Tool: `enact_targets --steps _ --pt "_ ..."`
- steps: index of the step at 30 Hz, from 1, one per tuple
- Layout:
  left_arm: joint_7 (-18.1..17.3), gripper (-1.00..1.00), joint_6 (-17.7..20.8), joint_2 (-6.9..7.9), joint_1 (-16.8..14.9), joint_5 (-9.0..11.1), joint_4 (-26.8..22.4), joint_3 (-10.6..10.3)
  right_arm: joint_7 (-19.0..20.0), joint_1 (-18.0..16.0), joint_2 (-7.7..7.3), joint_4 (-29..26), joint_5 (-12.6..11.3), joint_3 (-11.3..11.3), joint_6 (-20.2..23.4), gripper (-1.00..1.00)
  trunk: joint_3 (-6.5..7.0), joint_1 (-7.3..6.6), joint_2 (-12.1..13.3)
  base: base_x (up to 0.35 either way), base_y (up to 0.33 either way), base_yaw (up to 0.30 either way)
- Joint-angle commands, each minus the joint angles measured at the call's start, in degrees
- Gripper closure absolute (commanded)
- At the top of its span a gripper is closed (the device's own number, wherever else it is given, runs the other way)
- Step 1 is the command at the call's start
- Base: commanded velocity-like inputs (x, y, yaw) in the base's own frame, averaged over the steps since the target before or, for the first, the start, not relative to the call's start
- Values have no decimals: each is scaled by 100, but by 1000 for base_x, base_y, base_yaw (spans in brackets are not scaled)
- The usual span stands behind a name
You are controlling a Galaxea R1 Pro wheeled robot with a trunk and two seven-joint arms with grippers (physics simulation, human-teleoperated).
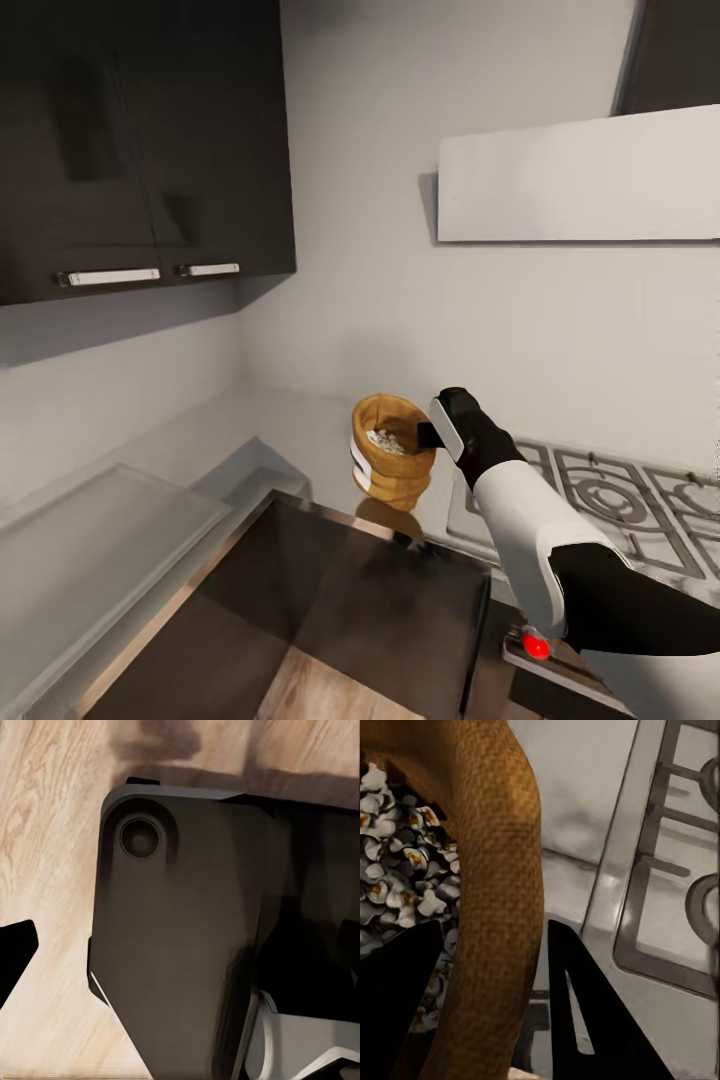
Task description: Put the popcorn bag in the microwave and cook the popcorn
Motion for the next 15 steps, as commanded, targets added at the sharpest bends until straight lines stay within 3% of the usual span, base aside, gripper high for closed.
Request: enact_targets --steps 1,15 --pt "3 -100 -7 -2 2 48 -8 3 -53 -4 -1 -6 -60 11 12 100 -9 -2 -8 -348 0 0" --pt "266 -100 -5 -11 2 57 -8 12 -35 -4 -1 -14 -34 22 351 100 -9 -2 -8 -348 0 0"
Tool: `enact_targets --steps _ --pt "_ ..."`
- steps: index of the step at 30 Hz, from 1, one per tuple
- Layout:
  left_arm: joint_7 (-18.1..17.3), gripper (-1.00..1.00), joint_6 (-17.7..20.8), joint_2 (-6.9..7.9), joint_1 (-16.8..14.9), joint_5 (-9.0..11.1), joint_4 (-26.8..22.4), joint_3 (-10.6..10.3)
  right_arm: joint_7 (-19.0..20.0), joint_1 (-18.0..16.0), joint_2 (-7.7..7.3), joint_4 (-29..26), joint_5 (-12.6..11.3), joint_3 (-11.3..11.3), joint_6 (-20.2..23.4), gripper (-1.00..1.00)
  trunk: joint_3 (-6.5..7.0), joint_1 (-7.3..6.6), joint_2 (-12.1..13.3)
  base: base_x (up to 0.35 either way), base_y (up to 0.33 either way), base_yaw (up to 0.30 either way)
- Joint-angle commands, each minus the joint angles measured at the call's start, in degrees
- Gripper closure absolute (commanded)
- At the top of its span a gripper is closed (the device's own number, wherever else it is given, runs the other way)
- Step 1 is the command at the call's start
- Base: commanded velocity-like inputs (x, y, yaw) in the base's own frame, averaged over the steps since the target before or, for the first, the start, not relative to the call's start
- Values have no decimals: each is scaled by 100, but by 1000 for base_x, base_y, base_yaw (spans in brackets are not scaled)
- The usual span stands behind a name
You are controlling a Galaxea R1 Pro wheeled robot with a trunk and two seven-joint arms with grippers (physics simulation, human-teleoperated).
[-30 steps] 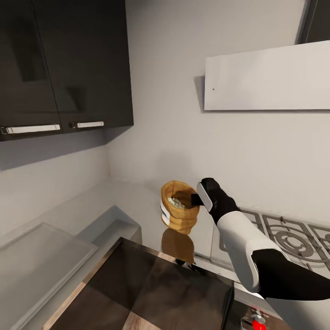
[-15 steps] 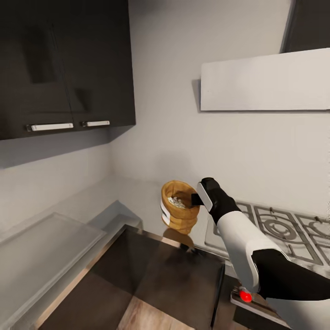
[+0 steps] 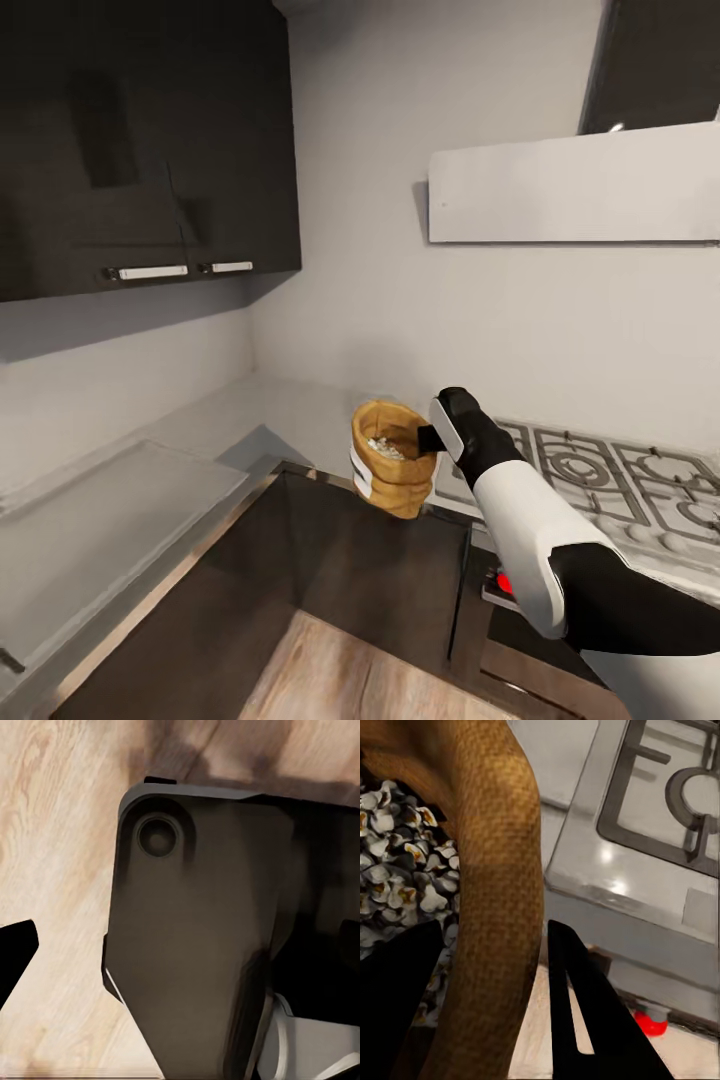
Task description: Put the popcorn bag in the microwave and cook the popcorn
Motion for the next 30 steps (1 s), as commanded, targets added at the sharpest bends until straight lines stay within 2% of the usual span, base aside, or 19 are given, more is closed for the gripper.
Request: enact_targets --steps 1,25,30 --pt "10 -100 -8 -2 2 47 -9 3 -53 -6 -1 -6 -58 11 40 100 -9 -2 -8 -349 0 0" --pt "46 -100 -29 -2 2 30 -9 -31 -53 -3 -1 -154 -74 10 84 100 -9 -2 -8 -349 0 0" --pt "43 -100 -194 -2 2 29 -9 -32 -53 -3 -1 -153 -82 10 77 100 -9 -2 -8 -349 0 0"
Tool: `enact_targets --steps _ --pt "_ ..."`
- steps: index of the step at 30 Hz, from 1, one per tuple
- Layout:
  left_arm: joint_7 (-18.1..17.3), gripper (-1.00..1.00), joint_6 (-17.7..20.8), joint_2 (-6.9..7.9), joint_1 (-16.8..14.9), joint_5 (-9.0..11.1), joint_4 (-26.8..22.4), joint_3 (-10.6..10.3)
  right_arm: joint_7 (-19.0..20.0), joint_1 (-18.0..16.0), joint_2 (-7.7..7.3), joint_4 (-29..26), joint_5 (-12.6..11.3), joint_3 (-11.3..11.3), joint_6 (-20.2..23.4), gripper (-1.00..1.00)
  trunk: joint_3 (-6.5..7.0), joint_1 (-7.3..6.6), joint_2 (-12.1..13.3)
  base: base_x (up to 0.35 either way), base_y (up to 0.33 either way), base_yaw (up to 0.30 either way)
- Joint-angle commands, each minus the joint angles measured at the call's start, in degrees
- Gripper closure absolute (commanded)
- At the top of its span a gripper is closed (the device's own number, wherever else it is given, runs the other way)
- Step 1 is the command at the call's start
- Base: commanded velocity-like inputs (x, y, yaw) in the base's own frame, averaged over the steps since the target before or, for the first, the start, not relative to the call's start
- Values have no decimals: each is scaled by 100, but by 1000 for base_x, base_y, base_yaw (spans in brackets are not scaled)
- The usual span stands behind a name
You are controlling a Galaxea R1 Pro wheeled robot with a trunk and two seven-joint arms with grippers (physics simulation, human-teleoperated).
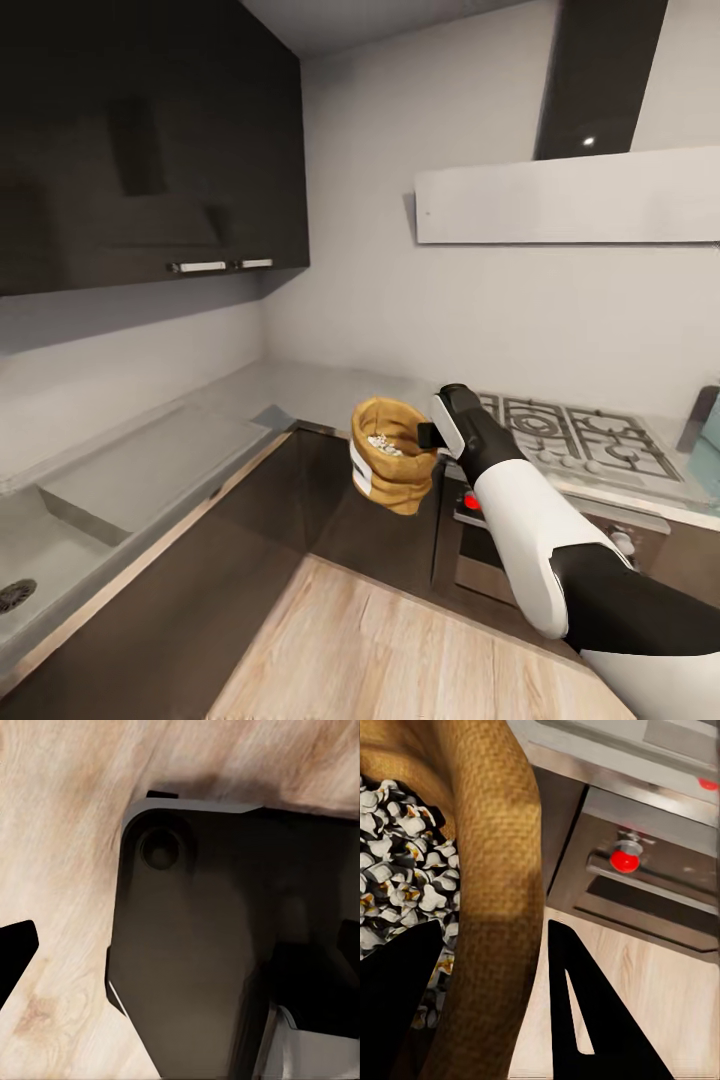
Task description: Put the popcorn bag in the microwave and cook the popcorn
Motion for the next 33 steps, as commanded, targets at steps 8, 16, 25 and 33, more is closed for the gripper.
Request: enact_targets --steps 8,16,25,33 --pt "11 -100 -83 -78 2 66 -1 27 -54 -3 -44 3 -62 19 12 100 -27 20 -48 -81 0 0" --pt "11 -100 -81 -76 2 67 0 26 -54 -4 -49 17 -62 13 -6 100 -170 195 -369 0 0 0" --pt "11 -100 -78 -72 2 68 0 26 -47 -3 -369 100 -123 12 -83 100 -332 393 -730 0 0 0" --pt "11 -100 -75 -72 2 73 0 26 -24 -21 -372 187 -117 12 -109 100 -475 569 -1050 0 0 0"
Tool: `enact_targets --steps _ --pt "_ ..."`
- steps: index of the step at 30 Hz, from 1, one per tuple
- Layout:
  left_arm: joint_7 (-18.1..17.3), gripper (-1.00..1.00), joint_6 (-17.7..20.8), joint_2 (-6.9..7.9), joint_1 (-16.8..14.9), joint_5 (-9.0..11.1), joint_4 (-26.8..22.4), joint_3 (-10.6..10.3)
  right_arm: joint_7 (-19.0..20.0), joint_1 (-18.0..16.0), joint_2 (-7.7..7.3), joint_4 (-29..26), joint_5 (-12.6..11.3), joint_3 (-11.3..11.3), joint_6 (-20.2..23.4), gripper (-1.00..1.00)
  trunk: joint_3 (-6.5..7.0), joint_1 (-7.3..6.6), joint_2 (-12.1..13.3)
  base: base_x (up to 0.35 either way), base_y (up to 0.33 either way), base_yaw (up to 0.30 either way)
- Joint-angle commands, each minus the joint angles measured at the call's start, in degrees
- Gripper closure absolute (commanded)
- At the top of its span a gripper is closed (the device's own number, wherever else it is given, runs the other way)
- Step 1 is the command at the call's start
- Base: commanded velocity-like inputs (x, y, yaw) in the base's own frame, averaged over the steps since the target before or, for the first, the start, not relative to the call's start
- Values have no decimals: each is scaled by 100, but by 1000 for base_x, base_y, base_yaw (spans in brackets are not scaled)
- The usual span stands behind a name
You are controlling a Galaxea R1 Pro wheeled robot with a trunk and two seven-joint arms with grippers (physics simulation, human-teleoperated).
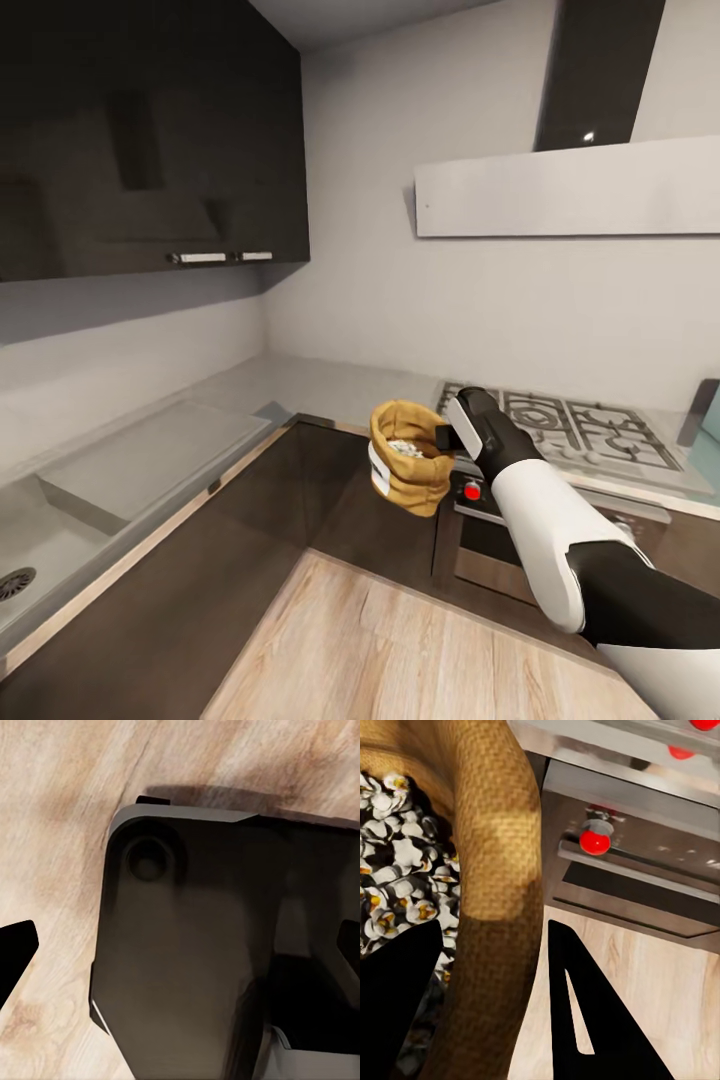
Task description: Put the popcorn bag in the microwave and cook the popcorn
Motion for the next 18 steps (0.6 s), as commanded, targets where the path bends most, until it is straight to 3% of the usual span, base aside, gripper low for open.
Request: enact_targets --steps 1,7,15,18 --pt "7 -100 -9 -2 2 47 -8 2 -51 -4 -1 -4 -57 12 13 100 -26 24 -47 0 0 0" --pt "7 -100 -9 -2 2 50 -8 2 -48 -4 1 -3 -66 17 12 100 -133 155 -288 0 0 0" --pt "15 -100 -27 41 2 84 -26 11 -109 241 260 -259 -36 22 248 100 -133 155 -286 0 0 0" --pt "15 -100 -27 42 2 85 -26 11 -109 274 265 -354 -30 15 272 100 -133 155 -286 0 0 0"
